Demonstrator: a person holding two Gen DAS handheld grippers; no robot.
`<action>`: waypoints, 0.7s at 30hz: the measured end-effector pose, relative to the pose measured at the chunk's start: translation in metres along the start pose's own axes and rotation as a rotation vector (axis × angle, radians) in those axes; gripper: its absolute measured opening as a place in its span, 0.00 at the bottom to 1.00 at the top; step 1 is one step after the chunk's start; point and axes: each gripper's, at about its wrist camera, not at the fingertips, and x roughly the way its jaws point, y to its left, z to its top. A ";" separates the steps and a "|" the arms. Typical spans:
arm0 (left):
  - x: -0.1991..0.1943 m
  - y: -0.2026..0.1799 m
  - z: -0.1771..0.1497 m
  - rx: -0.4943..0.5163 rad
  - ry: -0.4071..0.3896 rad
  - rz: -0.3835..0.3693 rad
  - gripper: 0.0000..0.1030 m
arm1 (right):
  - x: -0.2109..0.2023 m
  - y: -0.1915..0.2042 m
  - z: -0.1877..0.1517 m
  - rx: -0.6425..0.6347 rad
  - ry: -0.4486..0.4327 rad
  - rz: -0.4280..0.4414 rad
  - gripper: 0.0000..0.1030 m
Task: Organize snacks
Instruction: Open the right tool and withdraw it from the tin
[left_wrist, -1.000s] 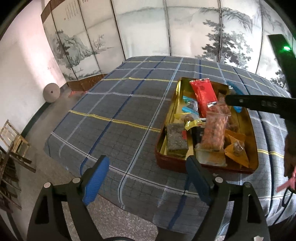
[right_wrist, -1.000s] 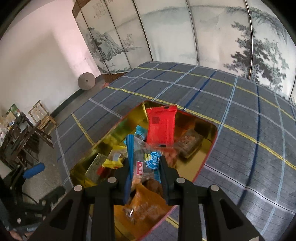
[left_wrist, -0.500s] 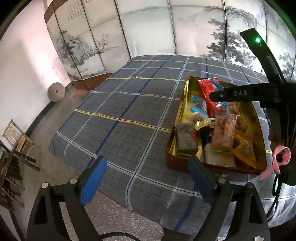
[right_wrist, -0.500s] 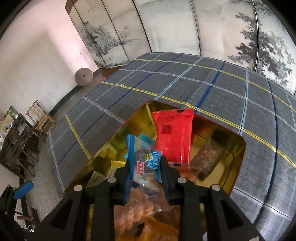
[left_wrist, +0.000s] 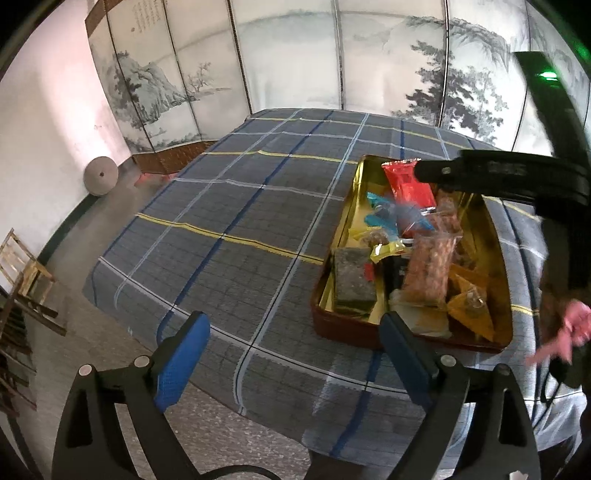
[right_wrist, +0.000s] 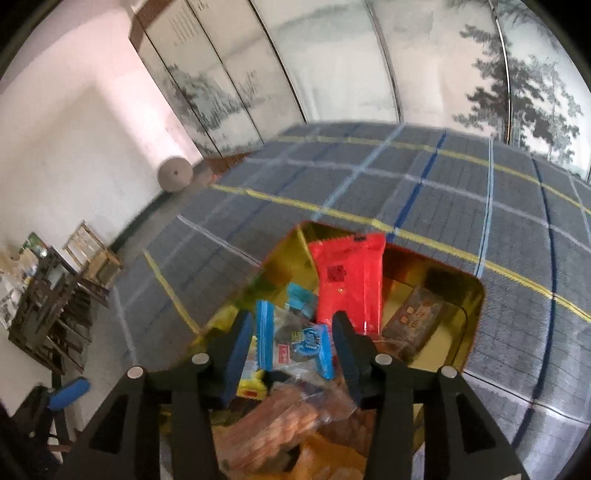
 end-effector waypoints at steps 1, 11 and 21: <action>-0.003 0.000 0.000 -0.003 -0.006 -0.003 0.89 | -0.012 0.005 -0.003 -0.008 -0.028 0.012 0.44; -0.051 -0.017 -0.004 0.026 -0.112 -0.015 0.89 | -0.115 0.059 -0.067 -0.174 -0.256 -0.148 0.57; -0.113 -0.015 -0.008 -0.044 -0.258 -0.035 0.89 | -0.205 0.073 -0.109 -0.195 -0.474 -0.288 0.71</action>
